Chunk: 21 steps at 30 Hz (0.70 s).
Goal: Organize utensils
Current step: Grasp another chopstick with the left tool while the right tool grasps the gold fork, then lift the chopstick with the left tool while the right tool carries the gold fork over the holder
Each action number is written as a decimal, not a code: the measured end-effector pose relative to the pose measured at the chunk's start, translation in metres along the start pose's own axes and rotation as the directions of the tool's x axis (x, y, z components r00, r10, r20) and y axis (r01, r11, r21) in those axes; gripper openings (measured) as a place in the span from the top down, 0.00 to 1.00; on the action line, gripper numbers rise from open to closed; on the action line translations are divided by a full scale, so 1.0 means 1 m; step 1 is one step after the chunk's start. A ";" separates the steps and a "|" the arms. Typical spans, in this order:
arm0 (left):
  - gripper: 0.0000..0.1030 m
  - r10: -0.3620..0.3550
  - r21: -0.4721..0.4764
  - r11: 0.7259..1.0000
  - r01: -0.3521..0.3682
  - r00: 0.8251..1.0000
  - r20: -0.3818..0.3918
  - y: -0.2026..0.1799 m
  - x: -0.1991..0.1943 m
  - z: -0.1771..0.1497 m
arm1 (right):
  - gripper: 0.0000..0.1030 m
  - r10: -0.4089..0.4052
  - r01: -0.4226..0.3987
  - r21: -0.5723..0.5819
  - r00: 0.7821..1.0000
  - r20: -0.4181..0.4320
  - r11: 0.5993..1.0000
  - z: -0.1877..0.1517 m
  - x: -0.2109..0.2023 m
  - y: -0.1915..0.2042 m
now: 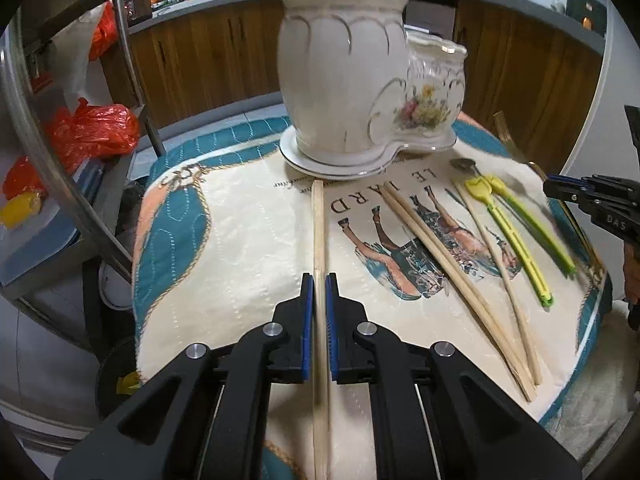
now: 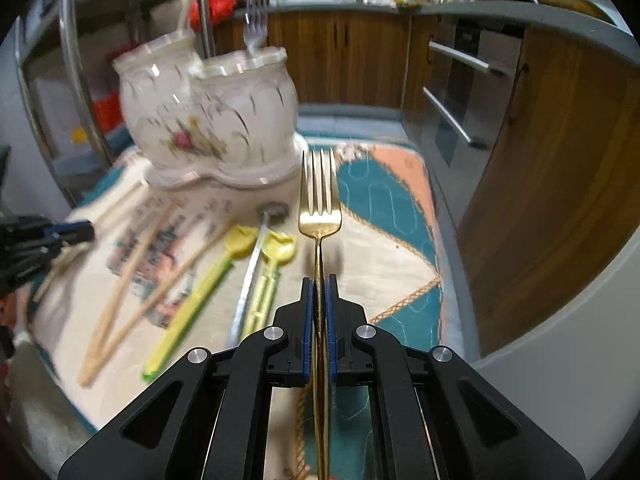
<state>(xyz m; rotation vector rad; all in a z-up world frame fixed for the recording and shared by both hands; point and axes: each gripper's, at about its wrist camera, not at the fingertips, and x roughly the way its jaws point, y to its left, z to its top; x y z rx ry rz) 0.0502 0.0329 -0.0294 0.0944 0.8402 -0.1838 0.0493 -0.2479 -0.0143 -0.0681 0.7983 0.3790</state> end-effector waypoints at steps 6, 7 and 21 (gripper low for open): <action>0.94 -0.022 -0.039 0.999 0.027 0.991 0.130 0.010 -0.029 -0.001 | 0.93 0.042 -0.046 0.029 0.988 0.148 0.999 -0.004 -0.035 -0.005; 0.94 -0.027 -0.049 0.998 0.037 0.984 0.176 0.012 -0.037 -0.001 | 0.93 0.047 -0.053 0.030 0.982 0.185 0.998 -0.006 -0.043 -0.004; 0.94 -0.028 -0.082 0.993 0.086 0.840 0.542 0.027 -0.087 0.024 | 0.93 -0.003 0.036 -0.058 0.873 0.488 0.998 0.020 -0.077 0.018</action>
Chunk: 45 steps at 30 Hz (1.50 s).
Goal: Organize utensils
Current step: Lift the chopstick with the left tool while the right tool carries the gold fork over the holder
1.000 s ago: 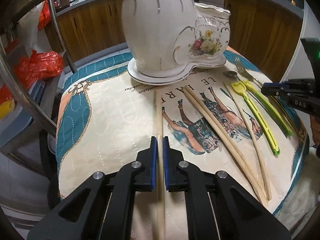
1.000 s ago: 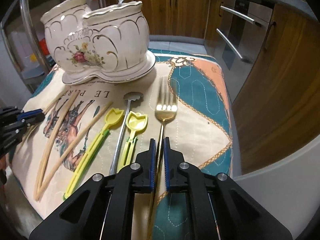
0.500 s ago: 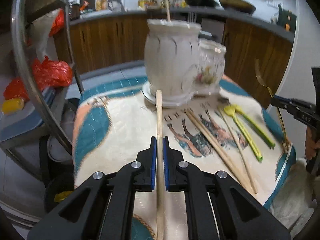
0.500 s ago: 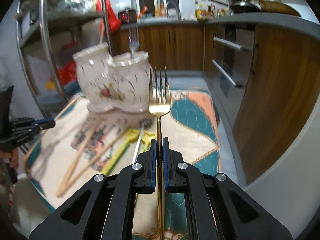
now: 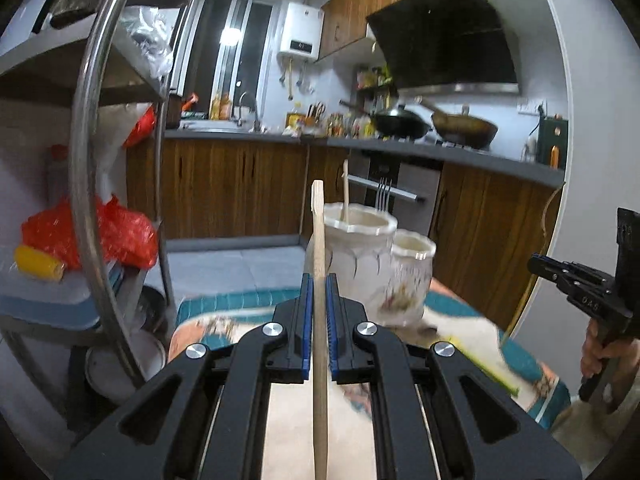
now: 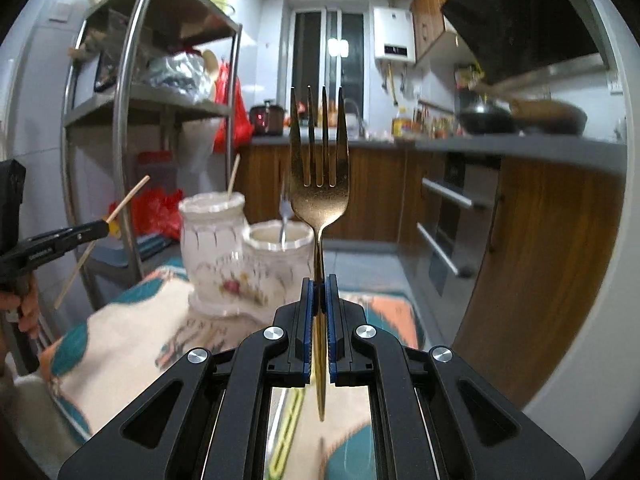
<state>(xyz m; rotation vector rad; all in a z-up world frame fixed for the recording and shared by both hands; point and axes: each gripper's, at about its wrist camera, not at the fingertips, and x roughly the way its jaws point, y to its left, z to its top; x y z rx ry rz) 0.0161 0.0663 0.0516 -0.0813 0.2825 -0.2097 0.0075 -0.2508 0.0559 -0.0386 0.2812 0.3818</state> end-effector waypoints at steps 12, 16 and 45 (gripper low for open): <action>0.94 -0.112 -0.019 0.993 0.117 0.981 0.159 0.001 0.045 0.071 | 0.93 0.047 -0.063 0.099 0.987 0.155 0.993 0.069 0.042 -0.006; 0.94 -0.138 -0.024 0.989 0.144 0.976 0.171 -0.004 0.076 0.086 | 0.93 0.065 -0.090 0.143 0.983 0.172 0.986 0.086 0.064 -0.007; 0.94 -0.049 -0.023 0.998 0.054 0.982 0.183 -0.009 0.120 0.052 | 0.93 0.071 -0.071 0.239 0.997 0.009 0.968 0.042 0.141 -0.001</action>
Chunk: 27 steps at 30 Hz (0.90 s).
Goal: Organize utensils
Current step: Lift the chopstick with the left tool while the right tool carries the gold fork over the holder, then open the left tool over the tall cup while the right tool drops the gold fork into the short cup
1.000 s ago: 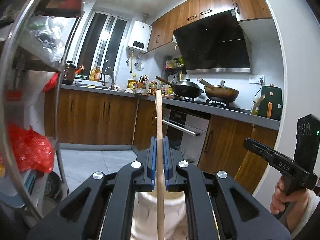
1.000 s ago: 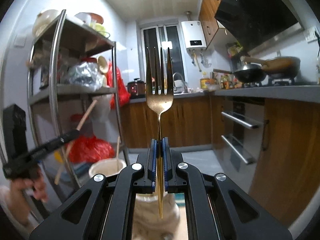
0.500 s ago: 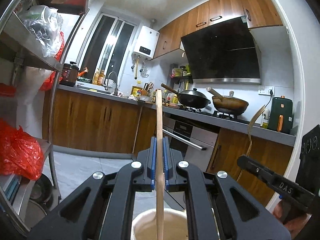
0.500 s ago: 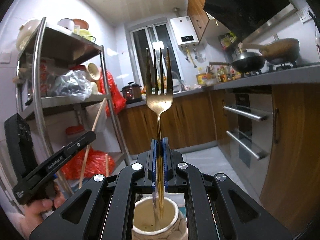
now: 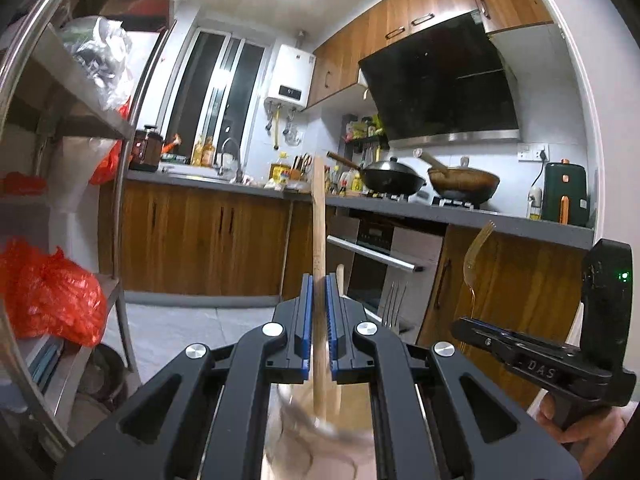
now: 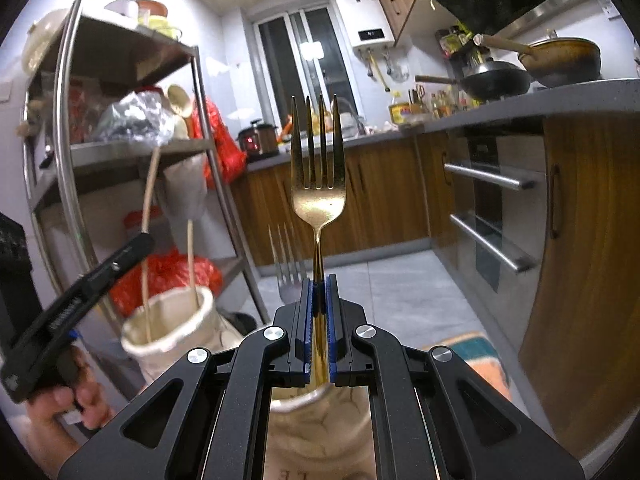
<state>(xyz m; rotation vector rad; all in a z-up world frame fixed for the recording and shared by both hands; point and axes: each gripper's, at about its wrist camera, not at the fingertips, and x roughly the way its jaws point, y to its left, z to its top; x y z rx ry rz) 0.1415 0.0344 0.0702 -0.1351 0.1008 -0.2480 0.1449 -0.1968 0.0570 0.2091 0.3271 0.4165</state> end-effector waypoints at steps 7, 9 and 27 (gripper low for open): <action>0.94 0.059 0.042 0.998 -0.055 0.994 -0.088 -0.001 -0.004 -0.015 | 0.93 -0.022 0.022 -0.012 1.000 -0.018 1.000 -0.009 0.001 -0.002; 0.94 0.071 0.059 0.996 -0.065 0.992 -0.100 -0.002 -0.005 -0.018 | 0.93 -0.027 0.027 -0.029 1.000 -0.014 0.999 -0.009 0.001 0.000; 0.72 0.111 0.064 0.992 -0.106 0.991 -0.077 0.001 -0.007 -0.019 | 0.91 -0.066 0.065 -0.049 0.998 -0.013 0.997 -0.014 0.005 -0.003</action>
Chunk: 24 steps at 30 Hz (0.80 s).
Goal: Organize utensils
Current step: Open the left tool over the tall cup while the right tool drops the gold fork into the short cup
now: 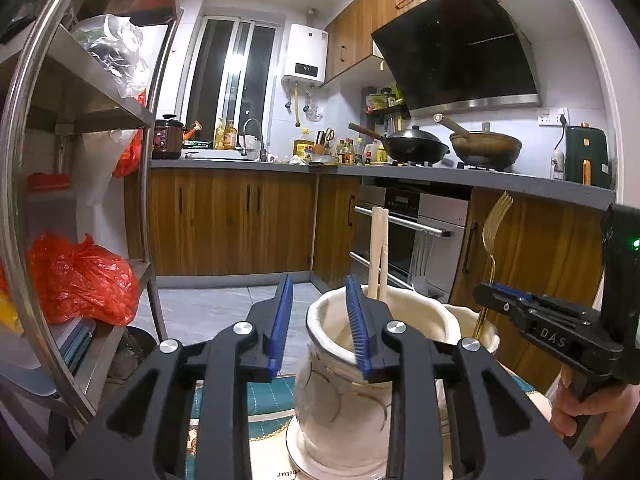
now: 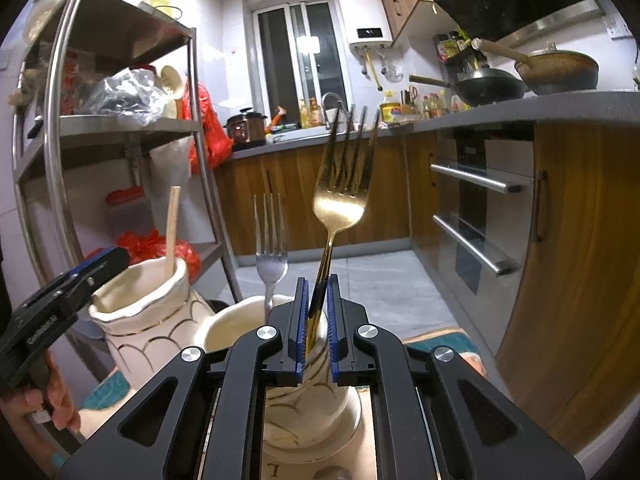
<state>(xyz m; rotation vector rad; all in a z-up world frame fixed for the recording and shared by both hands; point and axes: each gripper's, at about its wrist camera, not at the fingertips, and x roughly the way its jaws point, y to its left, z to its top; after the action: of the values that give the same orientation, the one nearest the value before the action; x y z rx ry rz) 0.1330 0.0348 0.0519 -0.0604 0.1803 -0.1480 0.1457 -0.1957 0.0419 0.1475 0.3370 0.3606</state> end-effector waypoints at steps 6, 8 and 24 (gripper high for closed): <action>0.58 0.013 -0.014 1.000 -0.013 1.000 0.014 0.003 -0.003 0.001 | 0.90 -0.001 0.001 0.010 1.000 -0.006 1.000 -0.001 0.003 -0.002; 0.54 0.012 -0.021 1.000 -0.011 1.000 0.019 0.004 -0.004 0.001 | 0.87 0.002 -0.002 0.012 1.000 -0.008 1.000 0.000 0.003 -0.002; 0.06 0.115 -0.082 0.991 -0.109 0.991 0.070 0.014 -0.018 -0.001 | 0.08 0.030 -0.034 0.072 0.998 0.050 0.997 0.008 -0.023 -0.010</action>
<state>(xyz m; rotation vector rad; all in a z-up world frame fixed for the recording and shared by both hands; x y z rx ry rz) 0.1176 0.0517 0.0534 -0.1333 0.1142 -0.0268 0.1312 -0.2147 0.0545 0.2328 0.2996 0.3759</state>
